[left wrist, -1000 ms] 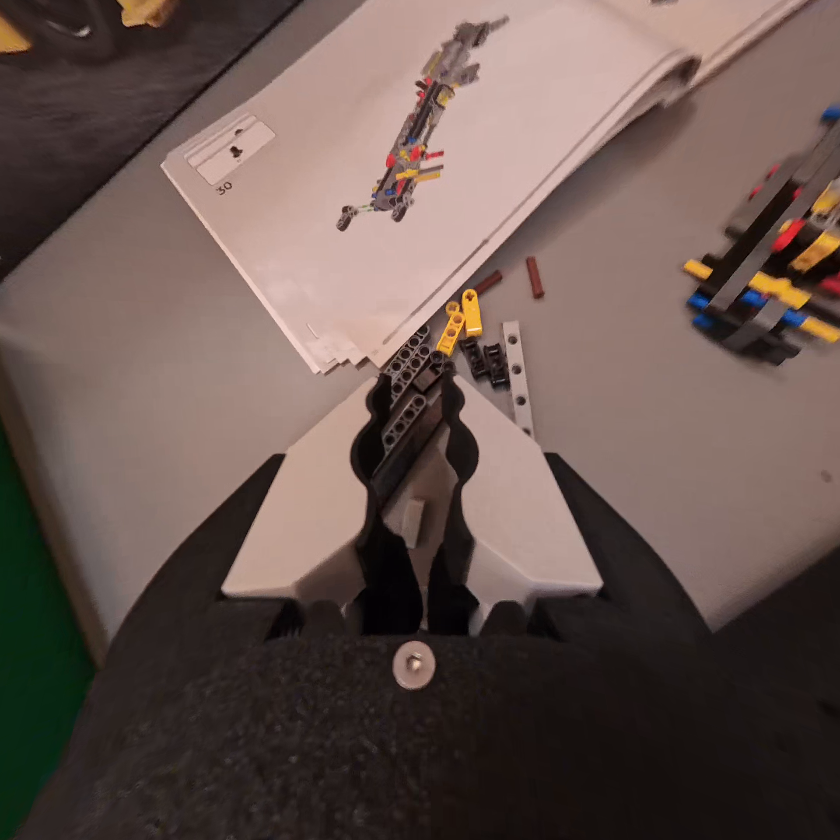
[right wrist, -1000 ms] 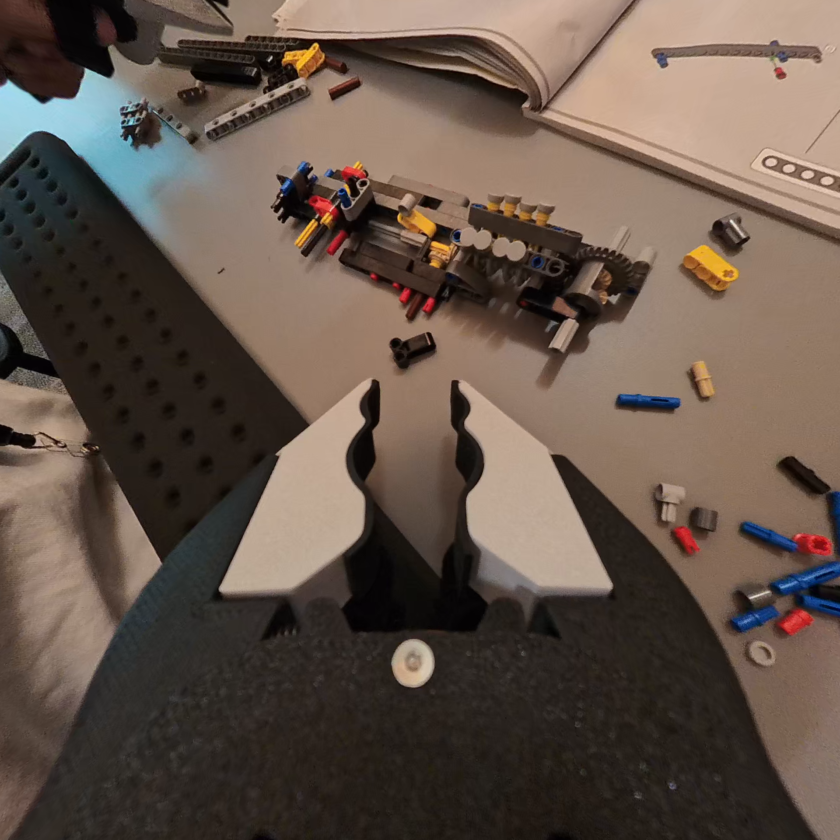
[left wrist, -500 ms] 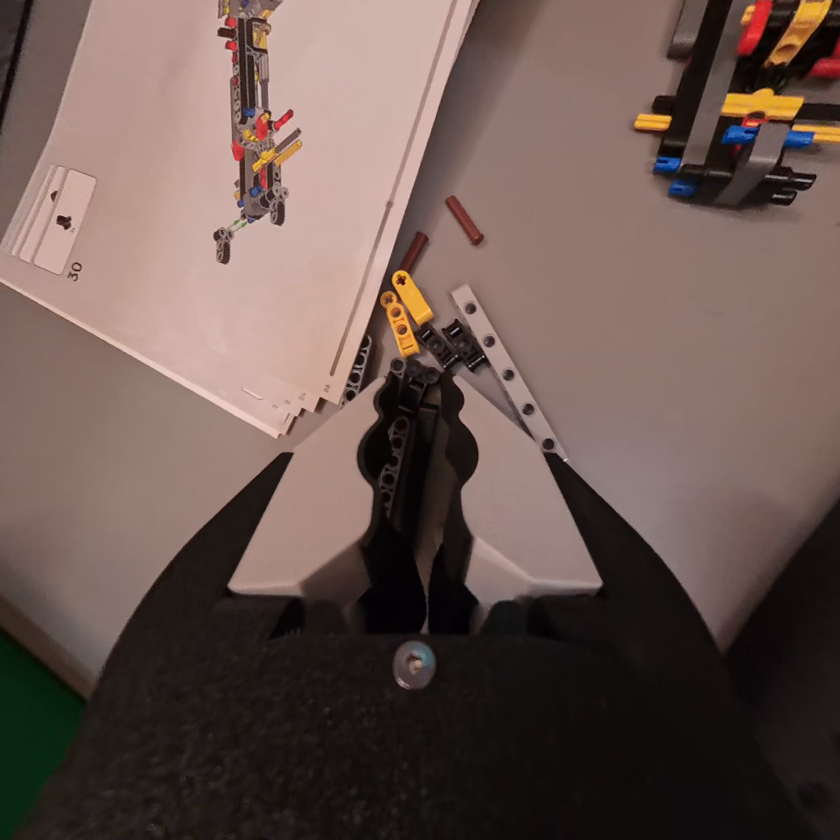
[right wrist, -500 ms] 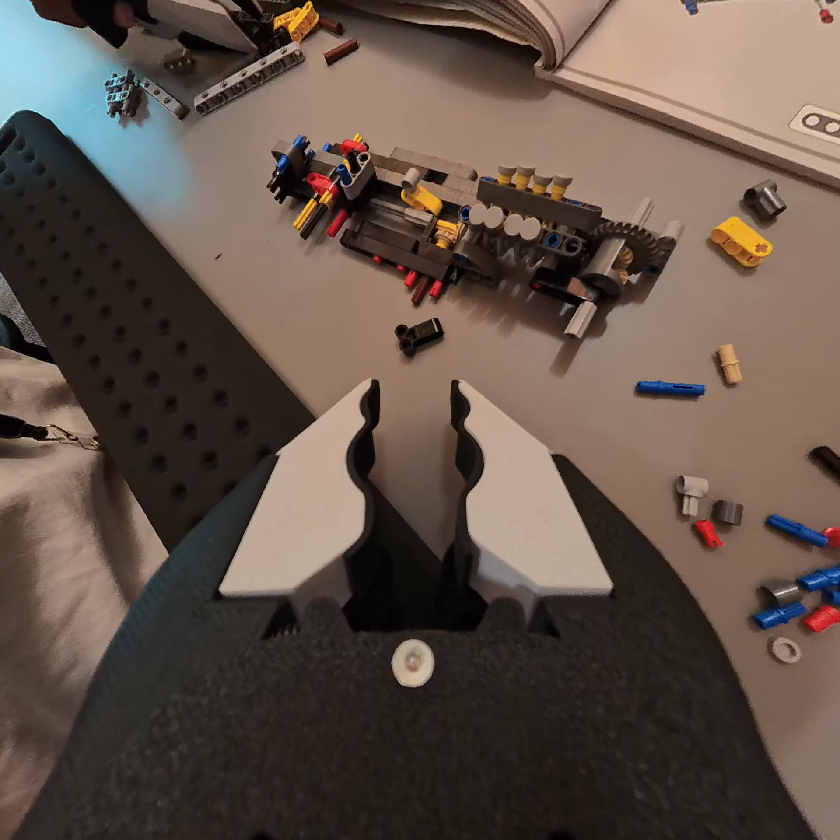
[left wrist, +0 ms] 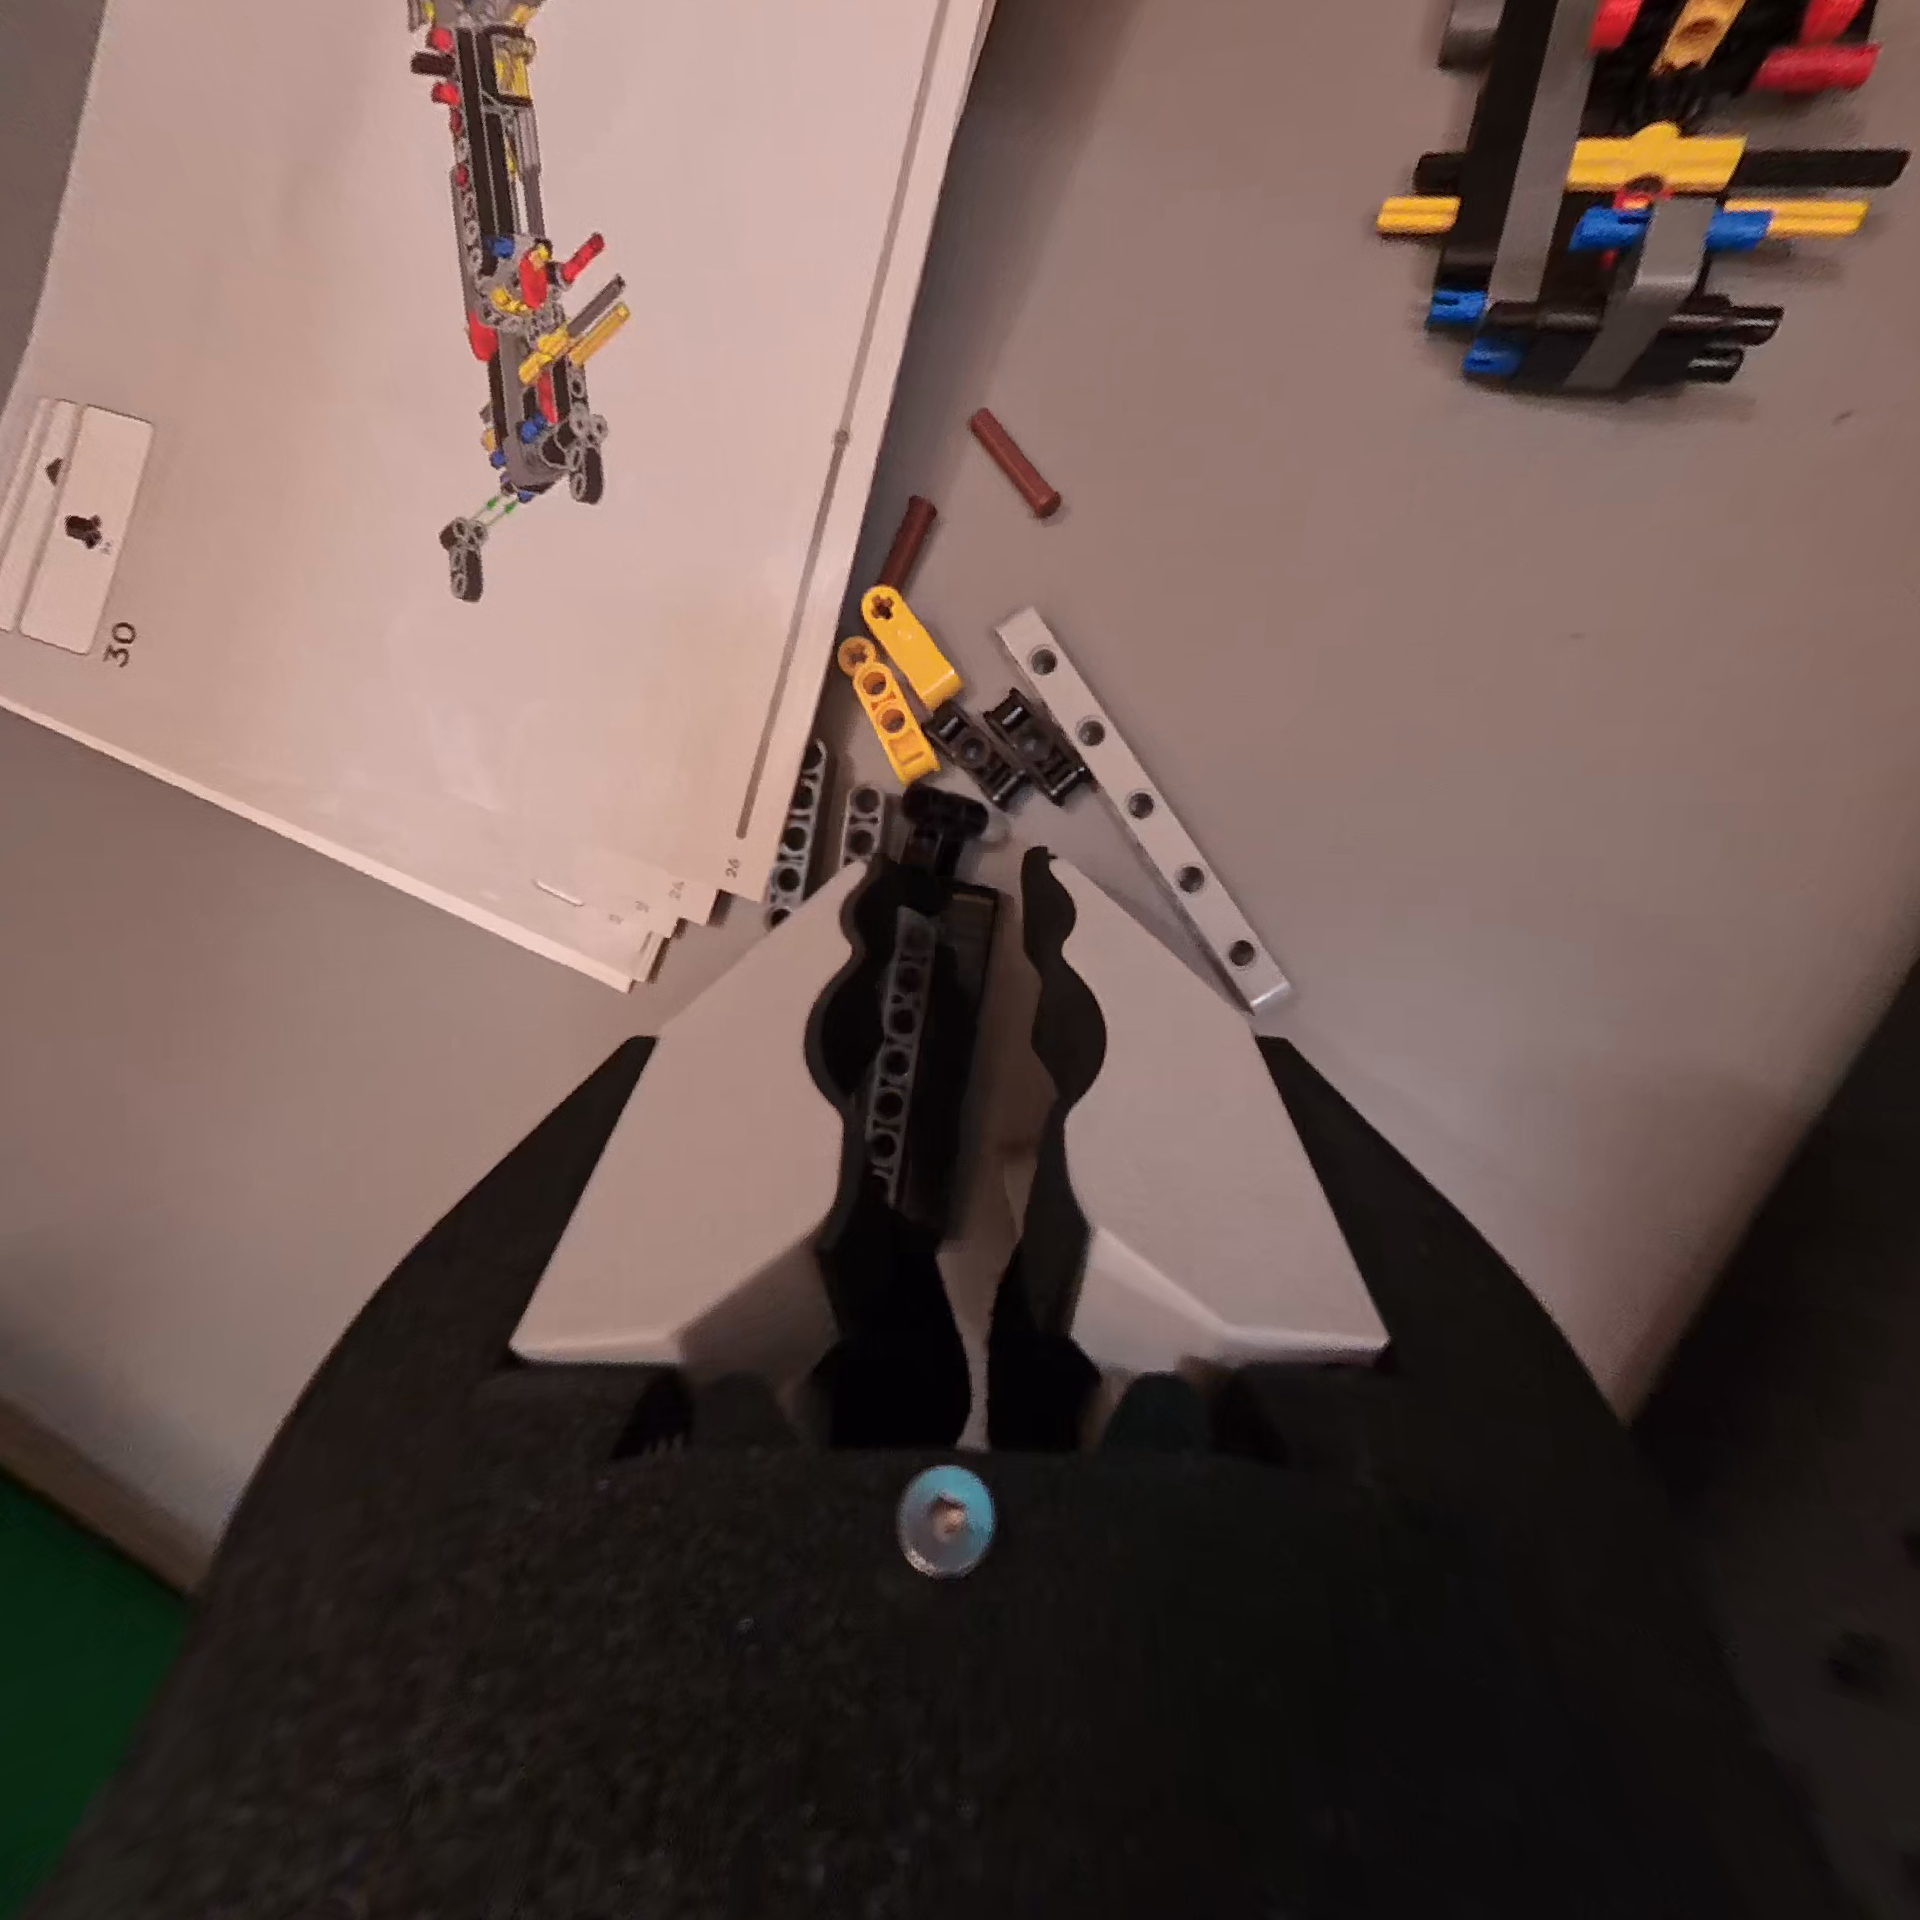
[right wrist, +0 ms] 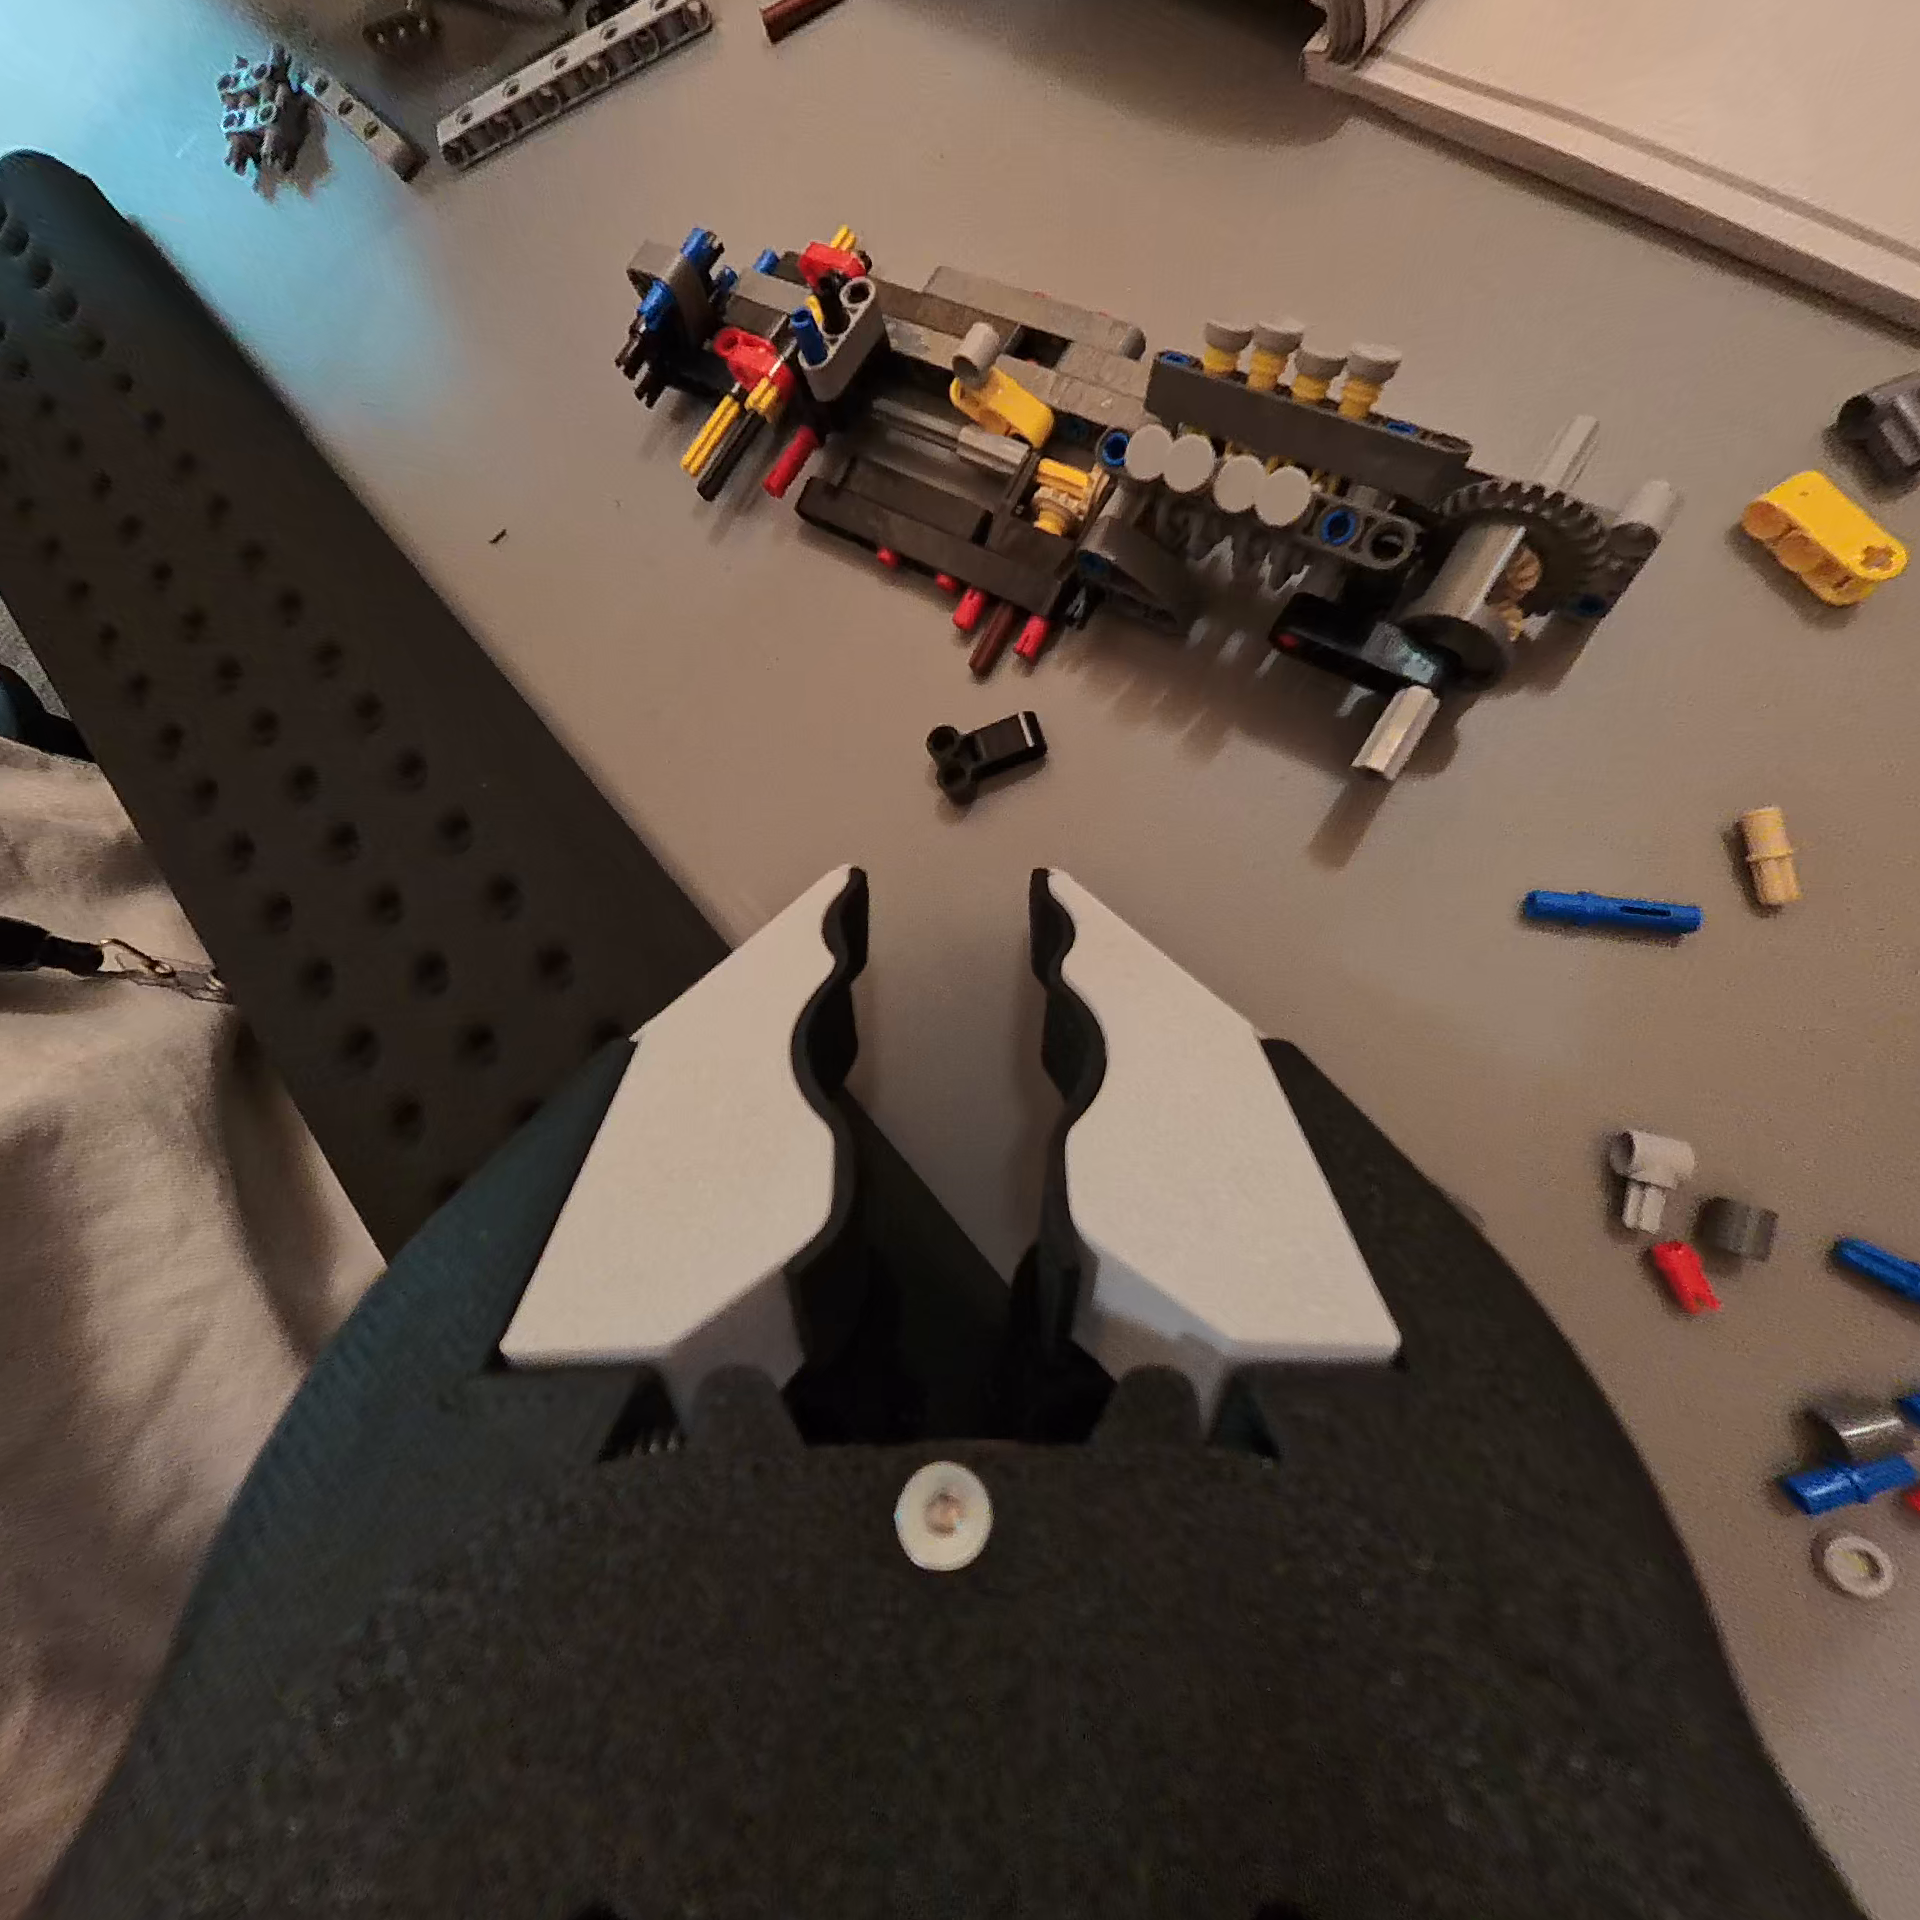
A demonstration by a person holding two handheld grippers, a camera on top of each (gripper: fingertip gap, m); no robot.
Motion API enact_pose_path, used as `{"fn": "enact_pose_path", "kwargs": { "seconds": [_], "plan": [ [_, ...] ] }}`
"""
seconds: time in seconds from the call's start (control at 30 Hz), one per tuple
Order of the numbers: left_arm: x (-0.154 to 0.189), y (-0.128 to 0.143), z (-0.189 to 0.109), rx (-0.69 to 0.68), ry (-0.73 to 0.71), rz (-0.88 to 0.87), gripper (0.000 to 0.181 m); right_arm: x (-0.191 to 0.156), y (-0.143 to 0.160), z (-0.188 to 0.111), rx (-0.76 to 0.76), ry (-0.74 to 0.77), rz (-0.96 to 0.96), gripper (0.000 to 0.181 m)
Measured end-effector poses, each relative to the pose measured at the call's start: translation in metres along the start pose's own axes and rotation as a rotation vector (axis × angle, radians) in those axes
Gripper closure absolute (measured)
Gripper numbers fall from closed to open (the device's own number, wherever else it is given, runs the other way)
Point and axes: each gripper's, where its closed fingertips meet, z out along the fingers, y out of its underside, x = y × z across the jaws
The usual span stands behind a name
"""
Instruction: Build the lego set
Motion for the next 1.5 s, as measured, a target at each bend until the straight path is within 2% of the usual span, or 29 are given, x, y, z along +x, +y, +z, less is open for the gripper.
{"fn": "enact_pose_path", "kwargs": {
  "seconds": [0.2, 0.43, 0.57, 0.63, 0.7, 0.73, 0.83, 0.93, 1.07, 1.13, 1.17, 1.23, 1.3, 1.4, 1.5],
  "plan": [
    [-0.004, -0.003, 0.0, 0.012, 0.016, 0.01, 0.156, -0.001, 0.002, 0.0, -0.014, -0.002, -0.002, 0.15],
    [0.003, -0.007, 0.005, -0.017, 0.035, 0.078, 0.175, -0.001, 0.004, -0.002, -0.025, -0.003, -0.005, 0.151],
    [0.011, -0.032, -0.019, 0.114, 0.035, 0.036, 0.175, 0.002, 0.002, -0.008, 0.001, 0.021, -0.008, 0.151],
    [0.037, -0.062, -0.033, 0.226, 0.102, 0.016, 0.175, 0.007, -0.002, -0.012, 0.032, 0.035, 0.005, 0.151],
    [0.089, -0.097, -0.036, 0.33, 0.253, 0.044, 0.175, 0.015, -0.008, -0.015, 0.074, 0.057, 0.02, 0.151],
    [0.117, -0.105, -0.03, 0.327, 0.319, 0.083, 0.175, 0.019, -0.013, -0.016, 0.098, 0.071, 0.023, 0.151],
    [0.162, -0.1, 0.007, 0.191, 0.317, 0.219, 0.174, 0.043, -0.021, -0.022, 0.149, 0.182, 0.009, 0.149],
    [0.182, -0.104, 0.023, 0.175, 0.364, 0.172, 0.174, 0.065, -0.023, -0.021, 0.154, 0.263, 0.019, 0.142],
    [0.187, -0.108, 0.036, 0.154, 0.328, 0.189, 0.174, 0.075, -0.026, -0.01, 0.159, 0.265, 0.068, 0.145],
    [0.189, -0.109, 0.041, 0.143, 0.313, 0.192, 0.174, 0.076, -0.027, -0.004, 0.138, 0.261, 0.06, 0.156],
    [0.189, -0.109, 0.043, 0.141, 0.306, 0.185, 0.174, 0.075, -0.027, -0.002, 0.126, 0.259, 0.047, 0.17],
    [0.189, -0.11, 0.043, 0.145, 0.294, 0.163, 0.164, 0.076, -0.028, 0.0, 0.123, 0.275, 0.038, 0.172],
    [0.184, -0.112, 0.037, 0.172, 0.28, 0.124, 0.154, 0.075, -0.031, 0.001, 0.124, 0.265, 0.027, 0.173],
    [0.173, -0.114, 0.016, 0.238, 0.28, 0.027, 0.152, 0.077, -0.037, 0.008, 0.111, 0.246, 0.037, 0.174],
    [0.148, -0.099, 0.006, 0.239, 0.176, -0.039, 0.152, 0.08, -0.049, 0.017, 0.096, 0.232, 0.02, 0.174]
  ]
}}
